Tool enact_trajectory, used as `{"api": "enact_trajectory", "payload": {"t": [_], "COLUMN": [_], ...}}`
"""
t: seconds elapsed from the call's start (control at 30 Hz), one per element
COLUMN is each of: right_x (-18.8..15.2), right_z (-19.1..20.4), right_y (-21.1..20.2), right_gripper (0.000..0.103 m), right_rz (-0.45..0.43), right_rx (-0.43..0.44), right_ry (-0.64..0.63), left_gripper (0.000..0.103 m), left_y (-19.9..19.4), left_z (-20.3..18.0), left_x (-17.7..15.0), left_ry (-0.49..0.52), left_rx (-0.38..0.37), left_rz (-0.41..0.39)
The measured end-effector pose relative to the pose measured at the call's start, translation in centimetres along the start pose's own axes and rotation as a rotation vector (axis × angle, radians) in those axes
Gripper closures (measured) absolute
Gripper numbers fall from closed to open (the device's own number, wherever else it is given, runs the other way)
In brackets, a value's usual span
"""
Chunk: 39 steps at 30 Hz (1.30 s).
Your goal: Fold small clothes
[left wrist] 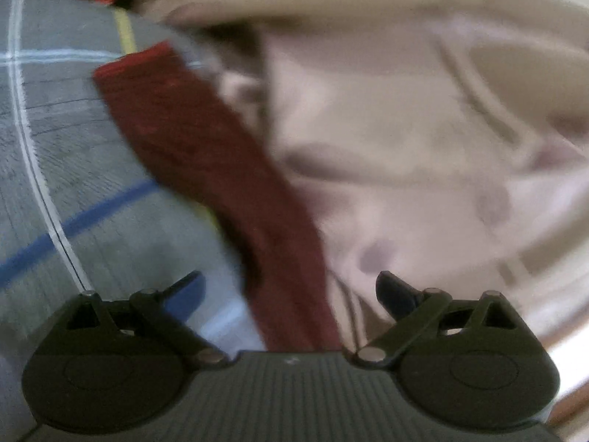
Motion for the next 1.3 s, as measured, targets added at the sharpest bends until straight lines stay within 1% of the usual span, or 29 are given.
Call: {"api": "enact_trajectory", "payload": {"t": [0.03,0.1,0.17,0.27,0.33,0.37,0.4,0.43,0.47,0.5,0.57,0.63,0.67,0.7,0.77,0.83,0.9,0.97,1.03,1.1,1.2,1.3], "right_x": [-0.4,-1.3,-1.6,-1.6,-1.8,-1.8,-1.8,-1.8,-1.8,-1.8,-1.7,-1.7,-1.7,-1.7,-1.6,-1.6,-1.5,-1.4,-1.4,-1.3,-1.1,-0.8], "right_z": [-0.1,-0.3,-0.4,-0.7,-1.0,-1.1,-1.2,-1.4,-1.6,-1.8,-2.1,-2.4,-2.4,-2.5,-2.7,-3.1,-3.6,-4.2,-4.9,-5.5,-6.1,-7.0], "right_y": [0.0,0.1,0.2,0.2,0.2,0.0,-0.1,-0.2,-0.2,-0.2,-0.1,-0.1,-0.1,-0.1,-0.3,-0.6,-0.9,-1.1,-1.4,-1.6,-2.5,-4.5], "right_gripper": [0.043,0.043,0.043,0.042,0.042,0.041,0.038,0.036,0.034,0.034,0.034,0.034,0.033,0.033,0.033,0.033,0.033,0.033,0.033,0.033,0.033,0.031], "right_rz": [0.005,0.017,0.019,0.018,0.015,0.009,0.002,-0.004,-0.009,-0.013,-0.013,-0.016,-0.018,-0.022,-0.038,-0.062,-0.083,-0.100,-0.118,-0.126,-0.158,-0.209], "right_rx": [0.002,0.007,0.015,0.028,0.037,0.044,0.050,0.054,0.058,0.059,0.064,0.065,0.068,0.068,0.062,0.060,0.056,0.057,0.061,0.062,0.068,0.092], "right_ry": [0.006,0.012,0.024,0.052,0.072,0.081,0.091,0.101,0.114,0.128,0.148,0.165,0.171,0.177,0.186,0.204,0.234,0.272,0.310,0.347,0.389,0.452], "left_gripper": [0.003,0.003,0.003,0.004,0.004,0.015,0.046,0.066,0.091,0.091,0.091,0.091,0.091,0.091,0.091,0.091,0.091,0.091,0.091,0.091,0.091,0.091], "left_y": [0.5,1.2,1.7,2.4,2.9,3.2,3.3,3.7,4.0,4.0,3.7,2.7,2.2,1.5,-0.1,-1.3,-2.1,-2.6,-3.0,-2.8,-1.2,0.7], "left_z": [0.5,0.2,0.4,0.8,0.6,0.4,0.5,0.9,1.5,2.0,1.9,1.1,0.2,-0.9,-3.8,-7.0,-10.4,-14.0,-17.7,-21.2,-25.2,-28.2], "left_x": [0.5,1.3,2.2,3.5,3.8,3.9,4.0,4.0,3.9,3.9,3.8,3.6,3.6,3.7,3.7,3.2,2.4,1.2,-0.7,-3.1,-7.8,-14.1], "left_ry": [-0.014,0.009,0.017,0.007,0.033,0.065,0.096,0.108,0.094,0.080,0.101,0.117,0.127,0.150,0.208,0.266,0.341,0.400,0.474,0.544,0.635,0.722], "left_rx": [0.006,0.006,0.031,0.059,0.097,0.123,0.159,0.199,0.219,0.220,0.200,0.153,0.115,0.081,0.041,-0.006,-0.044,-0.108,-0.163,-0.214,-0.282,-0.347], "left_rz": [-0.007,-0.034,-0.058,-0.117,-0.143,-0.153,-0.153,-0.138,-0.119,-0.116,-0.140,-0.174,-0.200,-0.225,-0.254,-0.267,-0.262,-0.240,-0.211,-0.164,-0.079,0.030]}}
Point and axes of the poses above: each gripper's, at about its wrist camera, not at the fingertips, and y roughly the way its jaws point, z to its left, x to its top, the point moved 6 cm from there along y, roughly the way its jaws point, and after that the axes turned 2 degrees about y, right-handed, at the moved point
